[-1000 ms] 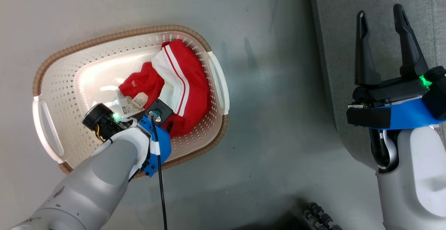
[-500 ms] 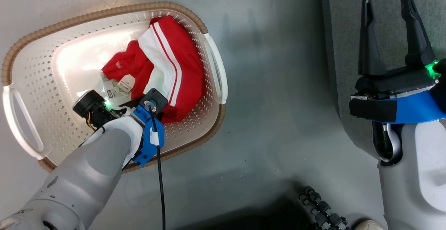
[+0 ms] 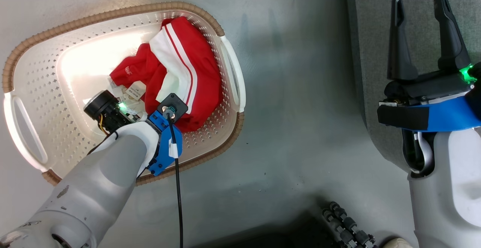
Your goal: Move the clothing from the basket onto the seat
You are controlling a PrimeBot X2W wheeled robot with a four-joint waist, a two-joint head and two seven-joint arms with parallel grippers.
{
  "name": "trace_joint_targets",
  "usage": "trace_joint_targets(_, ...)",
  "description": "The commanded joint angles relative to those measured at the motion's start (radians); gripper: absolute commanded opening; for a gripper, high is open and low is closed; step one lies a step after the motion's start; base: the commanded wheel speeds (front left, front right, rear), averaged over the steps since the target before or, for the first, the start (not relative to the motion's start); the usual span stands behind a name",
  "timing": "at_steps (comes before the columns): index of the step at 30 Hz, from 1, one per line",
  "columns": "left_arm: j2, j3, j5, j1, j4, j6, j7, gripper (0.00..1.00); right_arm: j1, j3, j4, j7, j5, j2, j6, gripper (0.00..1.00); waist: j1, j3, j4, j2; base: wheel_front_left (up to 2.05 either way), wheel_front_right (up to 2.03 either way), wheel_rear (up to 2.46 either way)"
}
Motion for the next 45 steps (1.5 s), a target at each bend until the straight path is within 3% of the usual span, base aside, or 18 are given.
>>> trace_joint_targets(1, -0.002, -0.003, -0.002, -0.017, 0.001, -0.001, -0.009, 0.00, -0.018, -0.001, 0.004, 0.000, 0.004, 0.001, 0.000, 1.00, -0.0001, -0.004, 0.001, 0.0000, 0.00, 0.00, 0.00)
trace_joint_targets(14, -0.046, -0.003, -0.068, 0.003, 0.012, -0.001, -0.134, 0.00, 0.004, -0.012, 0.020, 0.000, -0.014, 0.001, 0.000, 1.00, -0.0001, -0.095, 0.045, 0.0000, 0.00, 0.00, 0.00)
trace_joint_targets(29, -0.097, 0.005, -0.154, 0.070, 0.019, -0.001, -0.241, 0.00, 0.074, -0.006, 0.074, 0.000, -0.034, 0.001, 0.000, 1.00, -0.0001, -0.342, 0.100, 0.0000, 0.00, 0.00, 0.00)
trace_joint_targets(33, -0.095, 0.040, -0.161, 0.079, -0.013, 0.000, -0.245, 0.00, 0.101, -0.009, 0.089, 0.000, -0.033, 0.001, 0.000, 1.00, -0.0001, -0.411, 0.111, 0.0000, 0.00, 0.00, 0.00)
trace_joint_targets(45, -0.043, 0.224, -0.074, 0.164, -0.221, 0.058, -0.245, 0.00, 0.195, -0.023, 0.130, 0.000, -0.039, 0.001, 0.000, 1.00, -0.0001, -0.589, 0.154, 0.0000, 0.00, 0.00, 0.00)
